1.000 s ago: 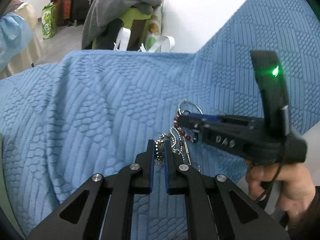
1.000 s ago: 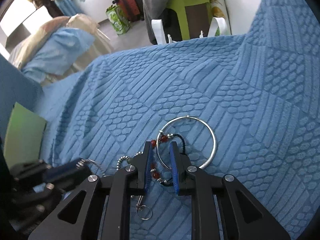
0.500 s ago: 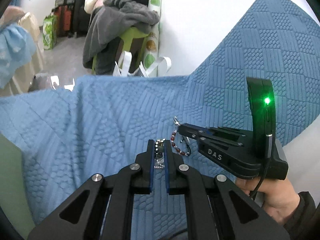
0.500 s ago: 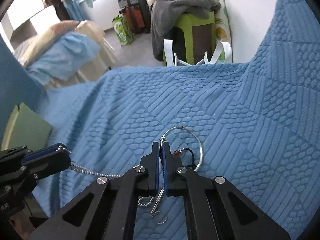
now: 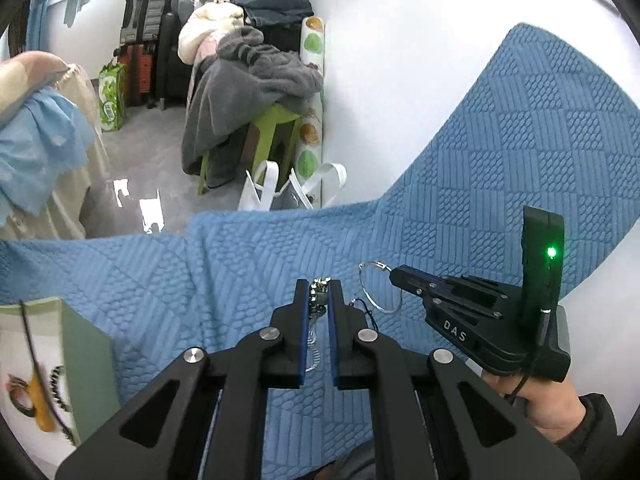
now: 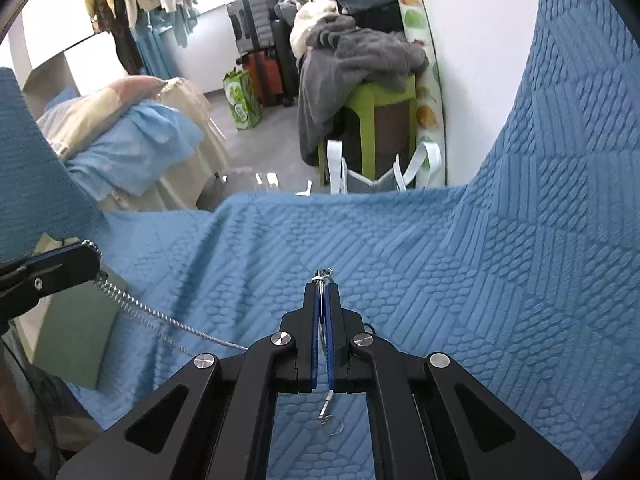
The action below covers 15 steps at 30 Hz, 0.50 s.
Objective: Organize jewelry
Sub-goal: 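Lift and carry the ball-chain keyring and silver hook over the green box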
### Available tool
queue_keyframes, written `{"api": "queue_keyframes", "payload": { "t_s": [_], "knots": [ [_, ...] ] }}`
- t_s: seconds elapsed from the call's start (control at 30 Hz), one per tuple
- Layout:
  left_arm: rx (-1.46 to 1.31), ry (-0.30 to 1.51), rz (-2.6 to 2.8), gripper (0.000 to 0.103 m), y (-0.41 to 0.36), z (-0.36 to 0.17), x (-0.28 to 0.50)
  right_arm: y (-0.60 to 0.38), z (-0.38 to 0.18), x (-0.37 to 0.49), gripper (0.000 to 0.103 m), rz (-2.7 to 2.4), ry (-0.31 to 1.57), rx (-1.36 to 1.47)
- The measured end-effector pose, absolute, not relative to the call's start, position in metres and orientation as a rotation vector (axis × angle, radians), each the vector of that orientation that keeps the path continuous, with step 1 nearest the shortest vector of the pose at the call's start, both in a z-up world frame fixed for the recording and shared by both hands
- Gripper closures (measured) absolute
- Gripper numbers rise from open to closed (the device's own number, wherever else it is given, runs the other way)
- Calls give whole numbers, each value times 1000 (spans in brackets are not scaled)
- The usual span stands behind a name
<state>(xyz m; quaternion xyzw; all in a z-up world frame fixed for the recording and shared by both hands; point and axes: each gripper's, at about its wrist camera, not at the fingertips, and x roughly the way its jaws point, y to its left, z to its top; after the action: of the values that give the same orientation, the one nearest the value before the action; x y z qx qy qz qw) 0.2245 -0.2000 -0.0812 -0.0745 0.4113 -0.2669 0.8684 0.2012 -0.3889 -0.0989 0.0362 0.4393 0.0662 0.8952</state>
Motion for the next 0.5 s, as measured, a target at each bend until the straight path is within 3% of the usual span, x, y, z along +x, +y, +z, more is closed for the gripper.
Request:
{"api": "queue_keyframes", "payload": {
  "t_s": [0.5],
  "knots": [
    [-128, 815, -446, 95, -132, -2, 220, -341, 11, 192, 102, 141, 794, 39]
  ]
}}
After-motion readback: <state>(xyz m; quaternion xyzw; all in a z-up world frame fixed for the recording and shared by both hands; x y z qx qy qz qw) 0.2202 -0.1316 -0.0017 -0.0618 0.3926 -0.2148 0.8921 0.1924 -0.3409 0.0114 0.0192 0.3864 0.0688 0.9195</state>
